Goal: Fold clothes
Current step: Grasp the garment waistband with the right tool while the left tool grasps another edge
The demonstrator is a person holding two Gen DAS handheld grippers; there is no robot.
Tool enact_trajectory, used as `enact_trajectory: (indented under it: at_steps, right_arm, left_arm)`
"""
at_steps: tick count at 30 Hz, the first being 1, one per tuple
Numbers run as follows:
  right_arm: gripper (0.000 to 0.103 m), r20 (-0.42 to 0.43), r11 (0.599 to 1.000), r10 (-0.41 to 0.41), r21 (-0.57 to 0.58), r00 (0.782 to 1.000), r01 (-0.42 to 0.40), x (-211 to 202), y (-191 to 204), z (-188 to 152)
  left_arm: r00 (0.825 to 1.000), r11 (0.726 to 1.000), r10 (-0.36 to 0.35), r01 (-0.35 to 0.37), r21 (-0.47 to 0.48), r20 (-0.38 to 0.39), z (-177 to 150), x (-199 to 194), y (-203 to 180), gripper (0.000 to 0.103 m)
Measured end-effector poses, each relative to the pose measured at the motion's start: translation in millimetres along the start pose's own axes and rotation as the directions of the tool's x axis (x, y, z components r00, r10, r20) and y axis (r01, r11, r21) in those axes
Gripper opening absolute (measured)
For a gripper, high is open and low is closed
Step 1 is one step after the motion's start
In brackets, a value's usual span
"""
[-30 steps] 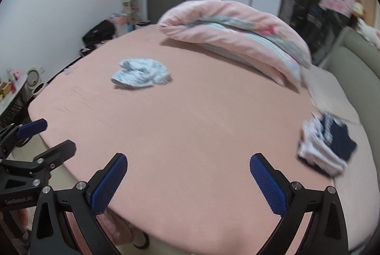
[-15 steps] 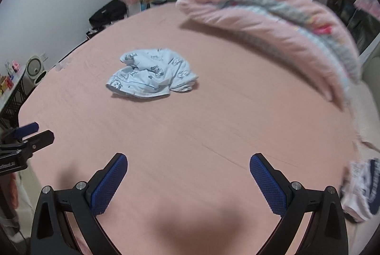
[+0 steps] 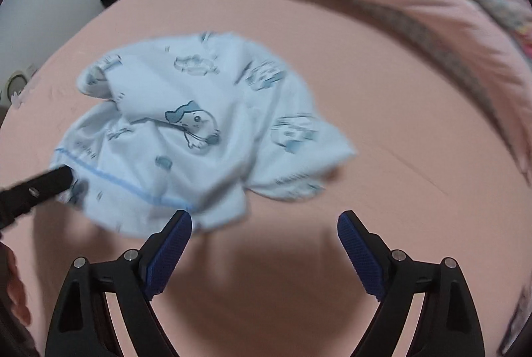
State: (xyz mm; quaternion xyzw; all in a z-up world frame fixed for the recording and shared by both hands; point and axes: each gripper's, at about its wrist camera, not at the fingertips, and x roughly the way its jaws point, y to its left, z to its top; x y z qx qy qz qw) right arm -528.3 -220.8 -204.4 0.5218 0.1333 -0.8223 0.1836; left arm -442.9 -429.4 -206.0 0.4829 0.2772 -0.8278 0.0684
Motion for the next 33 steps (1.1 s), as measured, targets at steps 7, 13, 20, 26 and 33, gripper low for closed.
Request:
enact_trajectory:
  at_steps: [7, 13, 20, 26, 33]
  right_arm:
    - [0.007, -0.035, 0.988, 0.128, -0.079, 0.991, -0.13, 10, 25, -3]
    - [0.005, -0.049, 0.972, 0.194, -0.124, 0.98, -0.199, -54, 9, -57]
    - [0.005, 0.02, 0.98, 0.198, -0.019, 0.98, -0.197, -174, -78, -158]
    - [0.005, 0.076, 0.985, 0.16, 0.052, 0.984, -0.164, -262, -136, -274]
    - [0.005, 0.121, 0.976, 0.025, 0.21, 0.992, -0.05, -332, -195, -398]
  left_arm:
    - [1.0, 0.99, -0.021, 0.019, 0.137, 0.013, -18, -28, -25, 0.006]
    - [0.996, 0.964, -0.071, 0.081, 0.253, -0.048, -79, -89, -62, 0.006]
    - [0.98, 0.929, -0.117, 0.165, 0.332, -0.16, -184, -153, -123, 0.006]
    - [0.941, 0.889, -0.176, 0.278, 0.363, -0.289, -310, -177, -193, 0.006]
    - [0.875, 0.845, -0.23, 0.397, 0.359, -0.425, -419, -174, -279, 0.006]
